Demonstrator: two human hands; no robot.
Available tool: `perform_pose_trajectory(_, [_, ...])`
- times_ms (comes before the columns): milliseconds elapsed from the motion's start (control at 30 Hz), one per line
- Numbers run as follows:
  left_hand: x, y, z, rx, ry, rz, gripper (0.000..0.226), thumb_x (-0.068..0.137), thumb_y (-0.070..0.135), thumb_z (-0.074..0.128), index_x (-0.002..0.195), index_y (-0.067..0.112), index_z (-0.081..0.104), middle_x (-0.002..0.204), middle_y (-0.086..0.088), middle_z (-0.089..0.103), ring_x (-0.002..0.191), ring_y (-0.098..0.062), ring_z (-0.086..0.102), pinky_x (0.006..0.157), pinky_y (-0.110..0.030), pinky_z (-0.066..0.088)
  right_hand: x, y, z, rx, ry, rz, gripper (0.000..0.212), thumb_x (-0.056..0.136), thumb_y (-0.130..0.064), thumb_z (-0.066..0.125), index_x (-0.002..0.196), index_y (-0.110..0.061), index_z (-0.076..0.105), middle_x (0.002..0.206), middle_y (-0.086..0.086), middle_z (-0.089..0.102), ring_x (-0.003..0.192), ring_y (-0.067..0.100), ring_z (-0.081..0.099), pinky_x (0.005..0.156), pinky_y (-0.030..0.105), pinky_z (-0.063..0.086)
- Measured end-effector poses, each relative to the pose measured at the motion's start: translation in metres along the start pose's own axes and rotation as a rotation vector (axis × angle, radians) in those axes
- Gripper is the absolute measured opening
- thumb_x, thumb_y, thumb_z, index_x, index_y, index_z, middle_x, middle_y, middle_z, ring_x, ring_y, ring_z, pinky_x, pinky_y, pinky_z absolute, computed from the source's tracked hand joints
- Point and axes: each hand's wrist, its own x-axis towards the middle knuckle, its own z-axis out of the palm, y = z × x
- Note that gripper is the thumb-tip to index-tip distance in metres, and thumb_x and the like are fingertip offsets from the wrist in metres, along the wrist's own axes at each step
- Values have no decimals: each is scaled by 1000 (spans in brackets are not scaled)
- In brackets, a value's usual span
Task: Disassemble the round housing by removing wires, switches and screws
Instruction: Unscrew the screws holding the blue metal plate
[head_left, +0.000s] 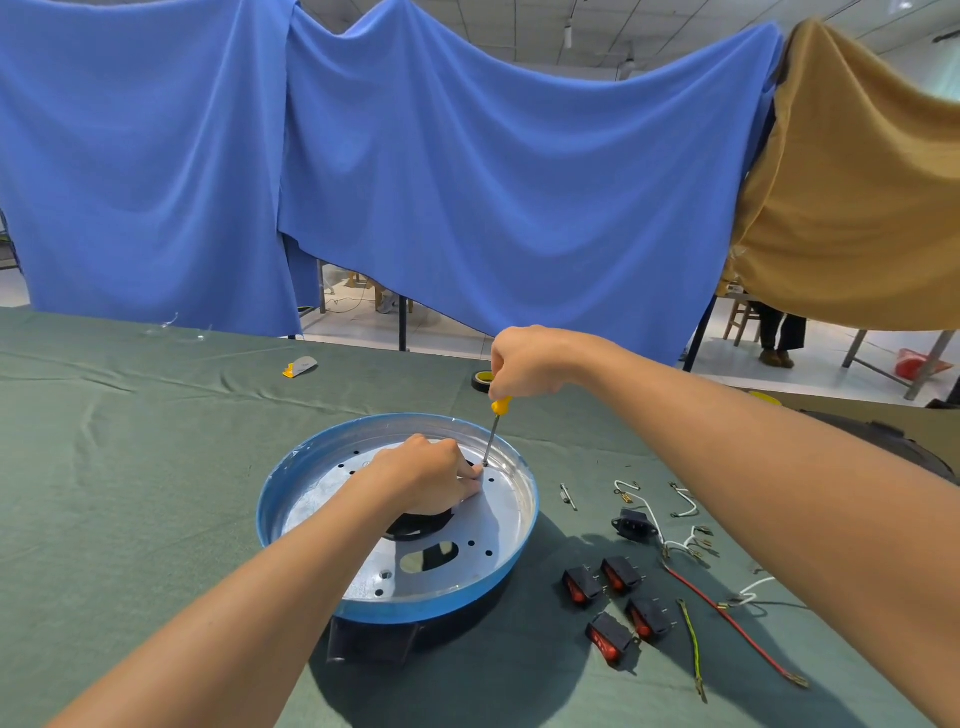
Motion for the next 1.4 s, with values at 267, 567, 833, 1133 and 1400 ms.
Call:
perform_pose_trajectory(267, [-1,1,-1,9,-4,-3,45,99,53,39,138,36,54,133,-3,55,118,-27,50,97,-43,46,-2,-2,1,-7,36,-8,25,85,-29,63,92,-6,65,81,11,65,65,24,50,58,30,41])
perform_pose_trajectory(567, [0,0,-1,15,-10,3,44,100,52,39,138,36,54,135,-2,54,119,-26,48,98,-43,45,0,-7,4,-12,82,1,39,93,-38,53,67,-10,49,64,5,48,59,24,45,52,26,35])
perform_pose_trajectory(833, [2,-2,0,16,-9,2,44,99,53,39,138,39,53,135,-2,53,117,-26,49,98,-43,46,-3,-6,1,21,70,9,39,90,-46,55,78,-9,59,72,4,52,62,21,46,54,27,37])
perform_pose_trajectory(1133, [1,-1,0,13,-9,11,44,100,53,38,138,39,53,132,-4,53,117,-27,49,98,-43,45,-3,-6,2,69,72,11,22,83,-28,58,92,-9,63,84,6,58,68,22,48,59,30,38])
perform_pose_trajectory(1400, [0,0,0,16,-12,17,47,100,52,38,140,34,52,133,-3,53,118,-25,48,98,-43,45,-4,-5,6,67,130,32,9,79,-17,53,76,-9,56,74,7,52,65,25,43,57,32,35])
